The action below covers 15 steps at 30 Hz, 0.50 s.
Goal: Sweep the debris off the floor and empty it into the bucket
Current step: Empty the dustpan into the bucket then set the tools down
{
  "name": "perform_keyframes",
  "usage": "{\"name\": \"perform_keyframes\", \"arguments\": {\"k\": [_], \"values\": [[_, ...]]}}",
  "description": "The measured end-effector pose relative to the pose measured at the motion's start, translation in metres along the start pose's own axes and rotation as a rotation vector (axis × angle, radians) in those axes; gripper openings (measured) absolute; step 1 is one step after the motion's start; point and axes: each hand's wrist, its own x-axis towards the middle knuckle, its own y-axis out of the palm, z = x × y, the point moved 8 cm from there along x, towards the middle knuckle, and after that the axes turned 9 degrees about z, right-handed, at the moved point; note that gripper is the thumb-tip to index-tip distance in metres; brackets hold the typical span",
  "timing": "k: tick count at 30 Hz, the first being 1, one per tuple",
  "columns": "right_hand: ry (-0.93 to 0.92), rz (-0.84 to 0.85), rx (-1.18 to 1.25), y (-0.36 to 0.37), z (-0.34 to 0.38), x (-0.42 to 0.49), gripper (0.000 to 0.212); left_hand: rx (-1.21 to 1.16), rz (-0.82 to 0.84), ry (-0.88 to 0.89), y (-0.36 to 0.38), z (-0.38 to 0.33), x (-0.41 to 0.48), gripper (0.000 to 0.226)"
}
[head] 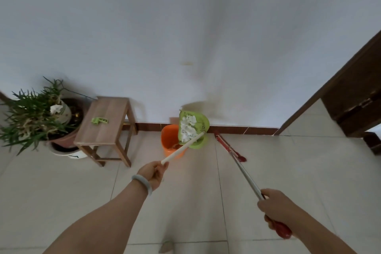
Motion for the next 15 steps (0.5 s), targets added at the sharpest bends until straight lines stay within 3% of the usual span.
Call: {"name": "perform_keyframes", "arguments": {"k": [5, 15], "values": [[0.006, -0.017, -0.082, 0.02, 0.026, 0.003, 0.027, -0.08, 0.072, -0.089, -0.013, -0.013, 0.012, 0.027], [-0.022, -0.058, -0.298, 0.036, 0.052, 0.001, 0.049, -0.02, 0.11, -0.146, -0.024, -0.024, 0.005, 0.034]]}}
